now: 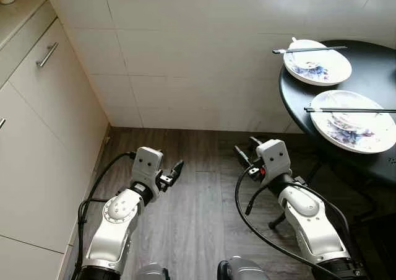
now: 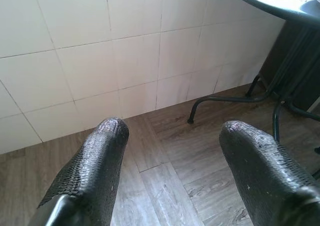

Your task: Kitchen organization

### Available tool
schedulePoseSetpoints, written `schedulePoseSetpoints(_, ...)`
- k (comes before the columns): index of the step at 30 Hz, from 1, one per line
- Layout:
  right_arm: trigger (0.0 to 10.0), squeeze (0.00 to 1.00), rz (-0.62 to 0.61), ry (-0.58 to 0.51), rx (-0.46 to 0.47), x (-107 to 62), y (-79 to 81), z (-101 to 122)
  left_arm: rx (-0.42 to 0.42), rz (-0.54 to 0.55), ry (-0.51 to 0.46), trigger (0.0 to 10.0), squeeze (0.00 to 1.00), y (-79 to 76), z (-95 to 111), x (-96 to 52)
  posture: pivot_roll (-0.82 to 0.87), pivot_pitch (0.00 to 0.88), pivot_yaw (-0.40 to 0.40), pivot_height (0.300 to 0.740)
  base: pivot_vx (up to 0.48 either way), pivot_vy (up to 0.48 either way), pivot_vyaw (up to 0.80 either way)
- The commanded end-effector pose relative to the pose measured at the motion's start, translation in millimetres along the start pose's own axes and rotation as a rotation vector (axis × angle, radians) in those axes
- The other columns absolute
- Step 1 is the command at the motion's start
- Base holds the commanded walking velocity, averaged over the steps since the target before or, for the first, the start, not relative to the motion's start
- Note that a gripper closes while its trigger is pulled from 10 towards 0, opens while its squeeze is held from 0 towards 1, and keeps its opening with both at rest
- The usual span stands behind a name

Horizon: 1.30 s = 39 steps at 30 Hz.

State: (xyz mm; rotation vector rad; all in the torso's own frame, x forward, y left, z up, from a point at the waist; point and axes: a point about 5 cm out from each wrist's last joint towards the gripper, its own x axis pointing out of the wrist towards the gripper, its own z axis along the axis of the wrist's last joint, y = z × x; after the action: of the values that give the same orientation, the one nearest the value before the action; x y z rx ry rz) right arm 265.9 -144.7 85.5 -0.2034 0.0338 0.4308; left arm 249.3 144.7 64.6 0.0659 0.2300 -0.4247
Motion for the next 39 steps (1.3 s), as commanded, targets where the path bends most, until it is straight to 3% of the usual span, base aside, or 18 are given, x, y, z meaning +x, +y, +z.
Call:
schedulePoseSetpoints(1, 10.0, 0.0, -0.374, 0.024, 0.006, -55.7, -6.4, 2.7, 0.012, 0.134, -0.005, 10.0, 0.15, 9.1, 21.9, 12.1, 0.01, 0.0, -0.017, 0.74, 0.0, 0.0, 0.0)
schedulePoseSetpoints(25, 10.0, 0.0, -0.376, 0.026, 0.003, -55.9, -6.7, 3.0, 0.012, 0.132, -0.004, 10.0, 0.15, 8.9, 21.8, 11.9, 0.01, 0.0, -0.017, 0.74, 0.0, 0.0, 0.0)
schedulePoseSetpoints(26, 10.0, 0.0, -0.377, 0.015, -0.001, -55.0, -8.9, 4.3, 0.012, 0.13, -0.008, 10.0, 0.07, 8.2, 22.3, 11.2, 0.02, 0.0, -0.019, 0.74, 0.0, 0.0, 0.0)
schedulePoseSetpoints(39, 10.0, 0.0, -0.383, -0.011, -0.053, -50.6, -15.1, 11.9, 0.019, 0.117, 0.005, 10.0, 0.02, 4.5, 22.3, 6.0, 0.03, 0.0, -0.015, 0.74, 0.0, 0.0, 0.0)
